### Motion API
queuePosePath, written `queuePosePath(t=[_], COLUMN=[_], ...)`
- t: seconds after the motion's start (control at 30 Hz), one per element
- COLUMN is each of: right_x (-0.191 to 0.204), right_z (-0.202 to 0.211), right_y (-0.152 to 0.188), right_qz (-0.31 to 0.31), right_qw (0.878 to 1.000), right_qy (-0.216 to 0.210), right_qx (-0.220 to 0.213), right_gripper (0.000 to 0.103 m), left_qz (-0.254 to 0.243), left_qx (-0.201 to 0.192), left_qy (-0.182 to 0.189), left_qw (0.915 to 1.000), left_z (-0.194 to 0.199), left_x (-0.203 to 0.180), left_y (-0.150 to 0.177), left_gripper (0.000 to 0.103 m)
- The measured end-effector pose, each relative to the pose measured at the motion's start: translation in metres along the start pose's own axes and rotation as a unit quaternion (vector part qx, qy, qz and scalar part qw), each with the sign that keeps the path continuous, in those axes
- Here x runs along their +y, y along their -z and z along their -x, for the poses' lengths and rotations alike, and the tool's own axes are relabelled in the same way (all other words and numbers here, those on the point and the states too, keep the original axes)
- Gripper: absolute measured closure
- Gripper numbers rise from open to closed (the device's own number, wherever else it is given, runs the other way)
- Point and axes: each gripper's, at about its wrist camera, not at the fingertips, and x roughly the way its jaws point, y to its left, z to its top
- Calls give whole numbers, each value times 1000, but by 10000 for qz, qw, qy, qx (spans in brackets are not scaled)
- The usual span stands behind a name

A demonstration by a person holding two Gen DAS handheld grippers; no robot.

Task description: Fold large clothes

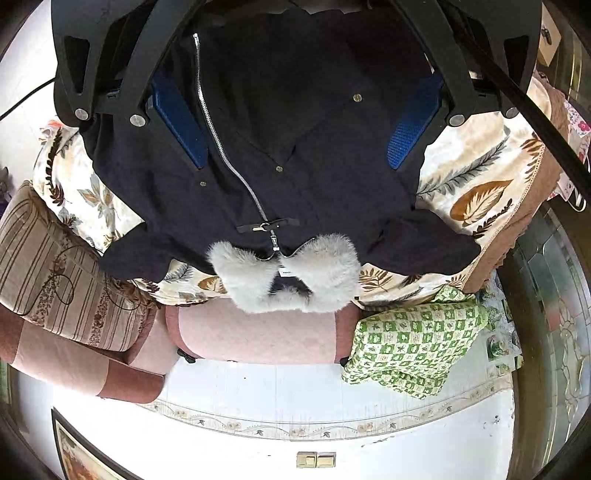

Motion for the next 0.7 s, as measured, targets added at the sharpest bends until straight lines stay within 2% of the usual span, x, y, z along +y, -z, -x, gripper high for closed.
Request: queuePosePath(t=[0.17, 0.3, 0.37, 0.53, 0.7], right_x=[-5, -14, -18, -35, -34], right_z=[-40, -76, -97, -135, -160], right_y=[43, 85, 103, 133, 149], right_qz=[-150, 48, 125, 105, 239], right_qw=[9987, 9945, 9910, 9837, 9798], right_qy=[115, 761, 919, 930, 935], right_qx=[466, 713, 969, 1536, 1754], right_gripper=[1, 1, 1, 1, 1], left_qz=[-35, 79, 136, 236, 302], left_qx=[179, 312, 415, 646, 857], left_qy=[3, -21, -55, -190, -336], left_qw=[9998, 9995, 9990, 9975, 9953], left_z=[-4, -13, -23, -54, -85], left_x=[-1, 3, 5, 14, 23], left_y=[3, 1, 0, -3, -4], left_gripper=[5, 5, 5, 5, 5])
